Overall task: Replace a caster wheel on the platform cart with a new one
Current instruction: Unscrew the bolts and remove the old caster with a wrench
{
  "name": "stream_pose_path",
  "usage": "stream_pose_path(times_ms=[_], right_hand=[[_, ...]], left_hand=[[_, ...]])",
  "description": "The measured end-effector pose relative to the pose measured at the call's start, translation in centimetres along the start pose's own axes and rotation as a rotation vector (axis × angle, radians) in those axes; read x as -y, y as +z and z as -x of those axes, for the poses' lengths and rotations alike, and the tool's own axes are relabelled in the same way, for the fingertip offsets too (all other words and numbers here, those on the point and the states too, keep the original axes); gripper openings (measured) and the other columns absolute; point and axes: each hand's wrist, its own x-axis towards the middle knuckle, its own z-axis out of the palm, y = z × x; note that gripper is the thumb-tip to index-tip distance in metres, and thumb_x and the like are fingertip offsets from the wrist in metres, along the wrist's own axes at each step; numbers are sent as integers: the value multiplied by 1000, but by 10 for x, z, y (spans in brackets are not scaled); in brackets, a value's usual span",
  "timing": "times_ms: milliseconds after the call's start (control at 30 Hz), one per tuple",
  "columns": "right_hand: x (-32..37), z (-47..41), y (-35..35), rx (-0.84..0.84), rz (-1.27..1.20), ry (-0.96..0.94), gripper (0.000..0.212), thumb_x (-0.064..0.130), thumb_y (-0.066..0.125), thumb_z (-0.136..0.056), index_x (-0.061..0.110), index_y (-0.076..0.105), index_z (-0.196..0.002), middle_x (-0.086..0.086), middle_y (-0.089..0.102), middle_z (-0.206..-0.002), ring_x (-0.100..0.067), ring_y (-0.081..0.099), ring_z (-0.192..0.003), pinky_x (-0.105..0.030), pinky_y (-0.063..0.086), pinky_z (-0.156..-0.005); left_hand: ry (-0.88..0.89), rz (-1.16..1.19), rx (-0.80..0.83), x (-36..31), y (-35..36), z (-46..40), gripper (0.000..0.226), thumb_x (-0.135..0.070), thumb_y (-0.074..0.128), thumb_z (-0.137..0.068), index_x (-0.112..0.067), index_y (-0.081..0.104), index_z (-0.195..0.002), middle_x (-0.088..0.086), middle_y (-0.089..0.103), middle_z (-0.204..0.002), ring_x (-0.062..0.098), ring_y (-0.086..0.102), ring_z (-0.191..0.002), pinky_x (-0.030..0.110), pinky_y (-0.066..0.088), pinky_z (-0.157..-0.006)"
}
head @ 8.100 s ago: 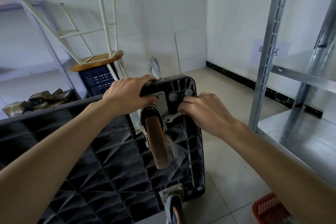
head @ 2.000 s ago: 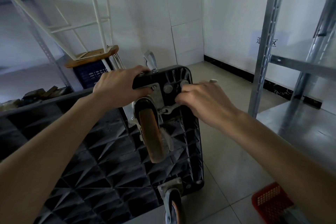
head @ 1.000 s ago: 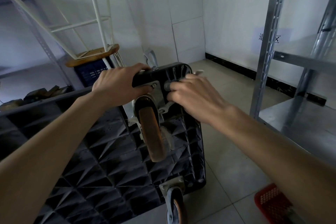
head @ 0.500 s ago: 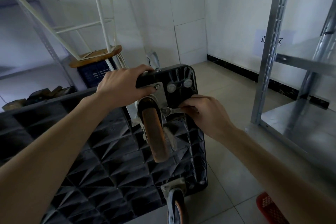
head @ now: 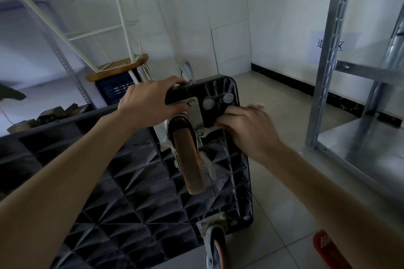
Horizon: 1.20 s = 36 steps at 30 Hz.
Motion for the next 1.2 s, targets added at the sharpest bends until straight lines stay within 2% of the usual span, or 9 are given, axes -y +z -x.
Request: stream_pose_path(times_ms=[67, 133, 267, 333, 533, 633, 733, 967, 1200], right_hand=[[8, -21, -23, 53, 218, -190, 28, 6, 77, -76, 25, 78, -96, 4, 69, -91, -21, 67, -83, -31, 40, -74], [19, -40, -36, 185, 322, -294, 24, 6, 73, -80, 25, 77, -95, 4, 67, -89, -18, 65, -81, -28, 32, -74], [12, -38, -37, 180, 331, -315, 26, 7, 73, -83, 26, 76, -102, 5, 67, -92, -17, 64, -83, -28, 35, -78], [-1, -18, -27, 79, 232, -243, 29, 8, 75, -83, 28, 76, -104, 8, 68, -94, -18, 66, -85, -30, 38, -76], [-14, 21, 17, -36, -347, 230, 14, 28, 63, -98, 30, 75, -104, 15, 67, -97, -12, 64, -81, -36, 52, -65], [-11, 26, 34, -47, -486, 312, 13, 29, 64, -98, 30, 76, -104, 16, 67, -93, -3, 62, -80, -27, 50, -64], [-8, 28, 44, -12, -520, 352, 14, 30, 65, -96, 33, 77, -104, 19, 67, -91, 1, 61, -80, -17, 43, -64], [-2, 32, 55, -56, -555, 414, 13, 28, 67, -94, 33, 76, -103, 18, 71, -95, 2, 64, -85, -20, 50, -70], [-1, 27, 55, -34, -521, 400, 14, 30, 65, -96, 34, 75, -105, 20, 69, -96, 3, 61, -86, -15, 44, -70]], left_hand=[[-1, -6, -6, -1, 0, 0, 58, -68, 58, -87, -49, 38, -138, -8, 69, -118, 26, 65, -100, 33, 39, -72], [-3, -10, -10, -1, 0, 0, 58, -67, 59, -87, -49, 38, -138, -8, 69, -118, 26, 66, -100, 33, 39, -71], [-8, -5, -1, -2, -2, 1, 58, -67, 59, -87, -49, 38, -138, -7, 69, -117, 26, 65, -100, 34, 41, -73], [-9, -1, -5, -1, -2, 2, 59, -68, 59, -87, -49, 38, -139, -7, 69, -117, 26, 65, -100, 34, 41, -73], [-8, -8, 0, -3, -3, 1, 59, -69, 58, -87, -48, 38, -139, -7, 70, -116, 26, 65, -98, 34, 39, -71], [-11, -13, -2, -1, -3, 1, 60, -69, 58, -86, -48, 38, -139, -7, 70, -116, 26, 66, -99, 34, 40, -71], [-11, -6, -3, -1, -1, 2, 59, -69, 58, -86, -48, 39, -138, -7, 70, -114, 26, 65, -98, 34, 40, -72], [-12, -6, -5, -2, -1, 1, 59, -69, 58, -87, -48, 39, -138, -7, 70, -114, 26, 65, -98, 33, 39, -71], [-13, -4, -4, -3, -2, 2, 59, -68, 58, -87, -47, 40, -139, -8, 69, -114, 25, 65, -98, 33, 39, -72]])
